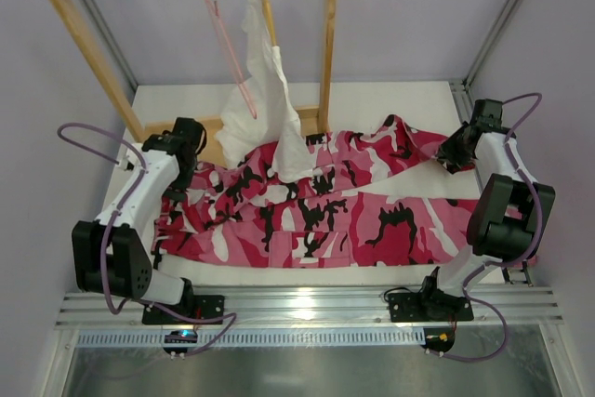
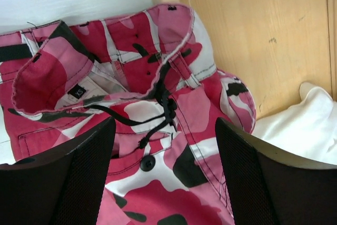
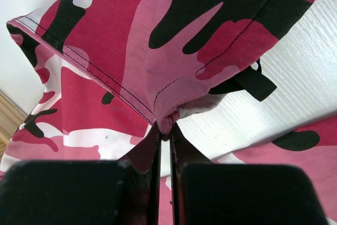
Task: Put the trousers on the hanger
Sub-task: Fold the trousers
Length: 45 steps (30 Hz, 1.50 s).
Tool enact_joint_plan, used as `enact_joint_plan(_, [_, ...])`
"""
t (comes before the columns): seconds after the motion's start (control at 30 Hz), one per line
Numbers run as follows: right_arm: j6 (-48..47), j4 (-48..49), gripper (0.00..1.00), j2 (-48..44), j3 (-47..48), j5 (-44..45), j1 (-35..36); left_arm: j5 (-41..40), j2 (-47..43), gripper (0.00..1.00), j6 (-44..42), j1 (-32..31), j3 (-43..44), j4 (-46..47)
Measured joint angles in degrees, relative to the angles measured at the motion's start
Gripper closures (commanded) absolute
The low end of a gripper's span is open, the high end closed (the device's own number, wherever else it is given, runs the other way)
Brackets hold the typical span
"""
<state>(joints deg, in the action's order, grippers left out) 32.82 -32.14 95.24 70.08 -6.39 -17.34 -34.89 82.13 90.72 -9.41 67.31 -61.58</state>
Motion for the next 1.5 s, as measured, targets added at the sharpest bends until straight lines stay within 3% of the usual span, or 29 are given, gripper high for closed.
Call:
enact_joint_plan(0.3, [0.00,0.92,0.96,0.00,-0.68,-0.59,-0.02,0.46,1.33,0.34,0.66,2.75,-3.13,2.56])
enact_joint_plan(0.5, [-0.02,0.92,0.96,0.02,-0.68,-0.68,-0.09,0.59,3.82,0.46,0.37,4.24,-3.13,3.96])
enact_joint_plan(0.6, [-0.02,0.92,0.96,0.02,-0.68,-0.68,-0.22,1.09,4.33,0.60,0.00,4.33,-3.13,5.27])
enact_joint_plan(0.8, [-0.02,0.92,0.96,0.02,-0.68,-0.68,-0.52,1.79,4.39,0.99,-1.51,4.35,-3.13,7.04])
enact_joint_plan(1.07, [-0.02,0.90,0.96,0.02,-0.68,-0.70,-0.52,0.92,3.02,0.98,-3.13,4.35,-3.13,7.39])
enact_joint_plan(1.1, [-0.02,0.92,0.96,0.00,-0.68,-0.74,-0.52,0.70,2.51,0.68,-3.54,4.35,-3.15,7.52])
enact_joint_plan(1.13, [-0.02,0.92,0.96,0.00,-0.68,-0.83,-0.52,0.35,1.88,0.51,-4.44,4.35,-3.15,7.74])
enact_joint_plan(1.2, [-0.02,0.90,0.96,0.00,-0.68,-0.90,-0.52,-0.09,1.44,0.26,-4.94,4.44,-2.91,7.54])
enact_joint_plan(1.3, [-0.02,0.90,0.96,0.02,-0.68,-1.18,-0.52,-0.37,1.60,0.25,-5.25,4.63,-2.60,6.88])
enact_joint_plan(1.5, [-0.04,0.92,0.96,0.00,-0.68,-1.42,-0.57,0.02,2.03,0.39,-5.55,4.68,-3.37,7.48])
